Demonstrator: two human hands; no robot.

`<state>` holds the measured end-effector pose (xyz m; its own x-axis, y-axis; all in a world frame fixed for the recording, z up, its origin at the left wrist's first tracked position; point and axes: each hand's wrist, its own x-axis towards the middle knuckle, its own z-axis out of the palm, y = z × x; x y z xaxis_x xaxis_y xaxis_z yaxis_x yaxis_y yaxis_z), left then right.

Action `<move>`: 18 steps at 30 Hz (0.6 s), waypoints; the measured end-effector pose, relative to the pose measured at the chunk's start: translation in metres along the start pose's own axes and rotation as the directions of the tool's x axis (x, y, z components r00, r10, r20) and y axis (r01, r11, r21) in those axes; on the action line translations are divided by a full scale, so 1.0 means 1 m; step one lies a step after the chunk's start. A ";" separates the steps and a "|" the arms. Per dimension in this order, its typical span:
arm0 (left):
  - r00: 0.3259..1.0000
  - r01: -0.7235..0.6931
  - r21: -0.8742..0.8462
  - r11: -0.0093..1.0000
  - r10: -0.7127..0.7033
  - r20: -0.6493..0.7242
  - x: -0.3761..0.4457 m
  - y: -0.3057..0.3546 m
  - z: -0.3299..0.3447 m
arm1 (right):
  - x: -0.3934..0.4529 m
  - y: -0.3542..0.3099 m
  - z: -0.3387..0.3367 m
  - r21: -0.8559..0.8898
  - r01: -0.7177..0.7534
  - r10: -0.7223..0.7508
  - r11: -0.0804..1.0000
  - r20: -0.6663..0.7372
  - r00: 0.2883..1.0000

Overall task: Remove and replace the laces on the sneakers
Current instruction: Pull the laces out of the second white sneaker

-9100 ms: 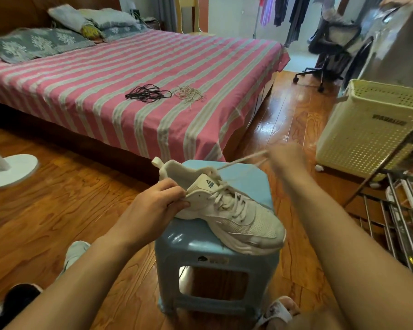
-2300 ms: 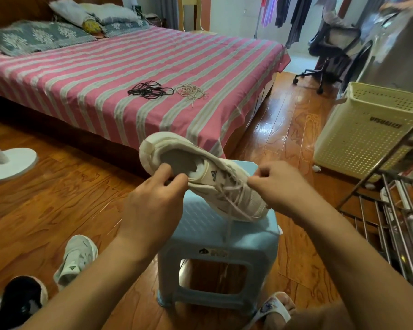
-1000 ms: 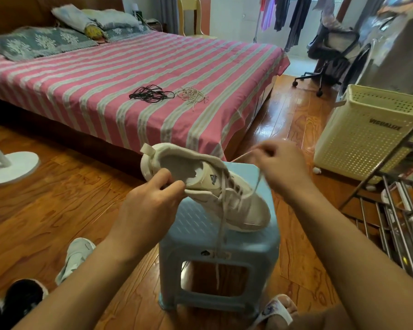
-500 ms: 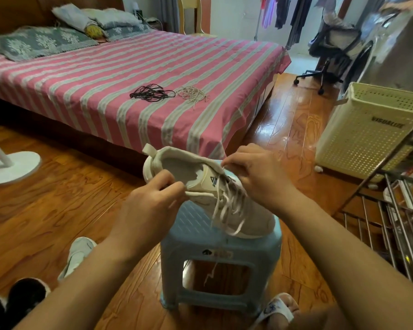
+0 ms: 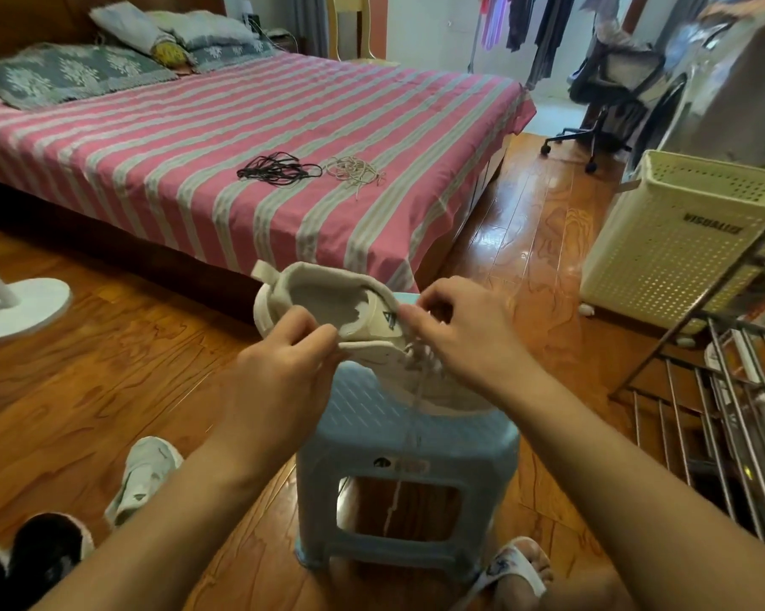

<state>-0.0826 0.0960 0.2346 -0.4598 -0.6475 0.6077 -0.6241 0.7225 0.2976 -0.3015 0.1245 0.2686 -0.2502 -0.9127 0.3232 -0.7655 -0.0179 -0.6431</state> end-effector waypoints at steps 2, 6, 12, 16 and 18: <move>0.999 -0.022 0.045 0.999 0.024 -0.034 0.001 0.005 0.002 | -0.003 0.000 0.004 0.119 -0.112 0.114 0.986 -0.010 0.993; 0.992 -0.121 0.135 0.983 0.125 -0.025 0.004 0.006 0.001 | -0.002 0.004 -0.014 0.300 -0.193 0.169 0.934 0.103 0.980; 0.997 -0.067 0.091 0.994 0.069 -0.020 0.007 -0.004 0.003 | -0.003 0.005 -0.027 0.558 -0.417 0.317 0.718 0.271 0.909; 0.999 0.014 0.027 1.000 -0.013 -0.046 0.012 -0.007 0.002 | -0.006 0.011 -0.039 0.660 -0.646 0.187 0.383 0.629 0.754; 0.999 -0.023 0.049 0.999 0.024 -0.023 0.008 -0.005 0.004 | -0.005 0.012 -0.033 0.542 -0.604 0.163 0.585 0.650 0.742</move>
<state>-0.0858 0.0861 0.2352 -0.4605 -0.6241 0.6312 -0.6432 0.7247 0.2473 -0.3288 0.1429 0.2826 0.0747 -0.9456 -0.3166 0.0247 0.3191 -0.9474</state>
